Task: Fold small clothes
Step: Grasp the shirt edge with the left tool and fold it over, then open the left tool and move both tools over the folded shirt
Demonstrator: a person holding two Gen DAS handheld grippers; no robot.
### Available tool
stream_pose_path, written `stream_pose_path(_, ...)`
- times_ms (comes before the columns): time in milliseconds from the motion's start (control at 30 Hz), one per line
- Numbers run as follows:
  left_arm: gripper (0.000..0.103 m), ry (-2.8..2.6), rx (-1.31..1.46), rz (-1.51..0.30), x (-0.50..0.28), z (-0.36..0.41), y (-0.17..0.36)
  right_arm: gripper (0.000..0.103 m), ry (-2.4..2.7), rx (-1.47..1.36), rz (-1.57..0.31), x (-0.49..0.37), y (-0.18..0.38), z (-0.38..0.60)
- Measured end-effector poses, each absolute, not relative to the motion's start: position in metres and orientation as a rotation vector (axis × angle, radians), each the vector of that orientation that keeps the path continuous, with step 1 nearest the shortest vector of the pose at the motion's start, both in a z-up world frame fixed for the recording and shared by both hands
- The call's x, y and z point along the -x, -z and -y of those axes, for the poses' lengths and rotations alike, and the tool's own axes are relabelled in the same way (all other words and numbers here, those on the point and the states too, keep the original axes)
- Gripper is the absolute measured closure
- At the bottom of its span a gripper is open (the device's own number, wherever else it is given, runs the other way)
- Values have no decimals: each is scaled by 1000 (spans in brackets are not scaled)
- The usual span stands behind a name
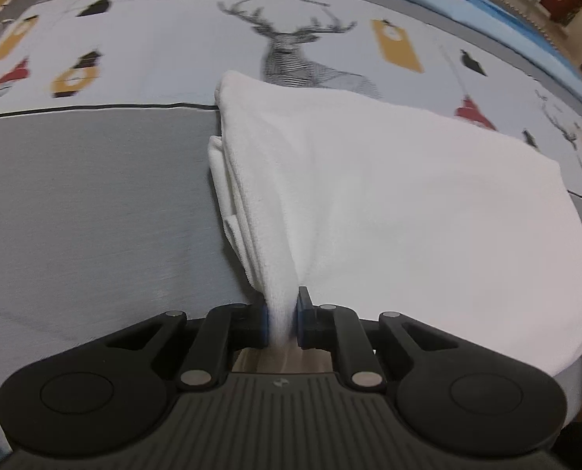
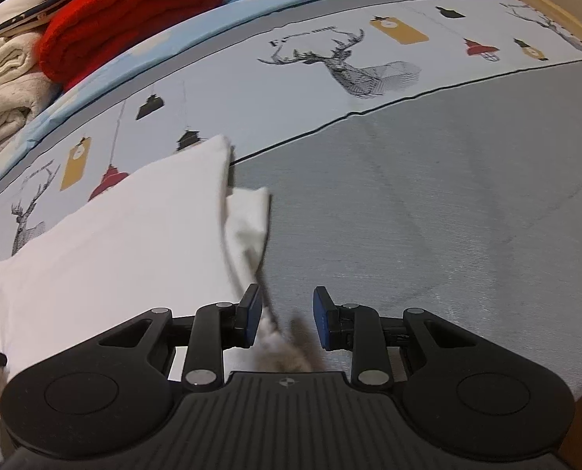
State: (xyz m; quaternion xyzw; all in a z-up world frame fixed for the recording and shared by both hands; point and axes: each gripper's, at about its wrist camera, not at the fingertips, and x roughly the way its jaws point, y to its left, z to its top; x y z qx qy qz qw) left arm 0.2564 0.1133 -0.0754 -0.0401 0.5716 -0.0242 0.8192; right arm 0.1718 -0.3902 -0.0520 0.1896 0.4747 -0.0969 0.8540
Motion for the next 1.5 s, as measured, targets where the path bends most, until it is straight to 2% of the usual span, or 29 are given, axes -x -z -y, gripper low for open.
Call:
stream_pose_path(267,90,-70,-41,-1186,-240,-134,59,73,177,-410,-991,-172,49,378)
stream_pose_path(433,91,51,66,-1110,-238,-114,32,73,144,-408,-968,-168,43,375)
stream_pose_path(633,91,284,282,-1056,-243,-58,11,73,150,-423,-948,-164,39,387)
stream_pose_path(833,91,534,416,-1024,-248,39,6,73,154,-434,-941,-165,39,394)
stream_pose_path(1000,84,720,522,-997,-247,95,8,73,155,-441,-933,-167,37,397)
stream_pose_path(1067,78,740,514,-979,-246,92,5,73,157,-445,-926,-167,36,398)
stream_pose_path(1467,77,594,210,-1140,-229,23,39,73,59,-524,-914,-197,39,361)
stream_pose_path(1500,72,612,195,-1144,-224,18,44,73,58,-532,-920,-201,41,356)
